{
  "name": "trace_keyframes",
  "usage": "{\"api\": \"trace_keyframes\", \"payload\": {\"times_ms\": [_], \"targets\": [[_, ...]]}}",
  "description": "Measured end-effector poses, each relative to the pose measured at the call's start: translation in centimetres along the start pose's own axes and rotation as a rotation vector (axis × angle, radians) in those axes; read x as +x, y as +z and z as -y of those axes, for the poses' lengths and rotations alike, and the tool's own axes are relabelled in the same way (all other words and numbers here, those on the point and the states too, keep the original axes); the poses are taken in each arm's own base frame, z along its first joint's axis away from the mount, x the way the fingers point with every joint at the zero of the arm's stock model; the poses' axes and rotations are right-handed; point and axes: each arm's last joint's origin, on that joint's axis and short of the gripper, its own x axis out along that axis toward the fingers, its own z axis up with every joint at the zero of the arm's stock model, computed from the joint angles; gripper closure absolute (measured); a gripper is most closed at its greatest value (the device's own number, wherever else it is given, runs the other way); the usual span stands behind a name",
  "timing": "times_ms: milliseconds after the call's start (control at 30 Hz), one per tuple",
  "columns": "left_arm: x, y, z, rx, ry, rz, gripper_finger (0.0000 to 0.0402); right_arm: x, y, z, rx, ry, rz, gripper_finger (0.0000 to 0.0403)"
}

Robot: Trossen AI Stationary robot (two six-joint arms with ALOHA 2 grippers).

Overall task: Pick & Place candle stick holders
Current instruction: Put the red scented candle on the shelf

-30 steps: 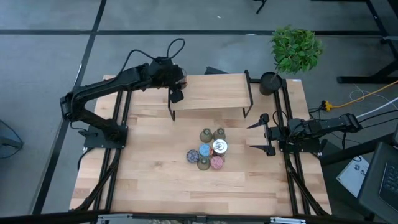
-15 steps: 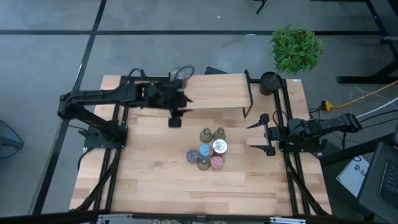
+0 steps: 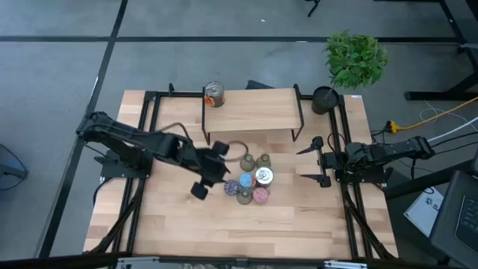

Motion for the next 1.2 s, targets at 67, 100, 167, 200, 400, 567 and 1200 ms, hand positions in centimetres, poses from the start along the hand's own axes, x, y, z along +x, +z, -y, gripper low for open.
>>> {"api": "trace_keyframes", "payload": {"times_ms": [67,100,167,200,400,567,1200], "targets": [[1.2,0.0,0.8,0.016,-0.021,-0.03,0.0258,0.0,0.0,0.0,0.0,0.0,0.0,0.0005],[2.0,0.0,1.1,0.015,-0.028,-0.048,0.0258,0.0,0.0,0.0,0.0,0.0,0.0,0.0005],[3.5,-0.1,1.5,-0.004,-0.029,-0.083,0.0258,0.0,0.0,0.0,0.0,-0.001,0.0,0.0005],[4.4,-0.3,1.6,-0.009,-0.024,-0.11,0.0256,0.0,0.0,0.0,0.0,0.0,0.0,0.0005],[9.1,-2.0,2.4,0.006,-0.06,-0.281,0.023,0.0,0.0,0.0,0.0,0.0,0.0,0.0005],[11.8,-3.5,2.2,-0.029,-0.066,-0.384,0.0193,0.0,0.0,0.0,0.0,-0.001,0.0,0.0005],[15.0,-5.4,0.8,-0.141,-0.179,-0.437,0.0083,0.0,0.0,0.0,0.0,0.0,0.0,0.0005]]}}
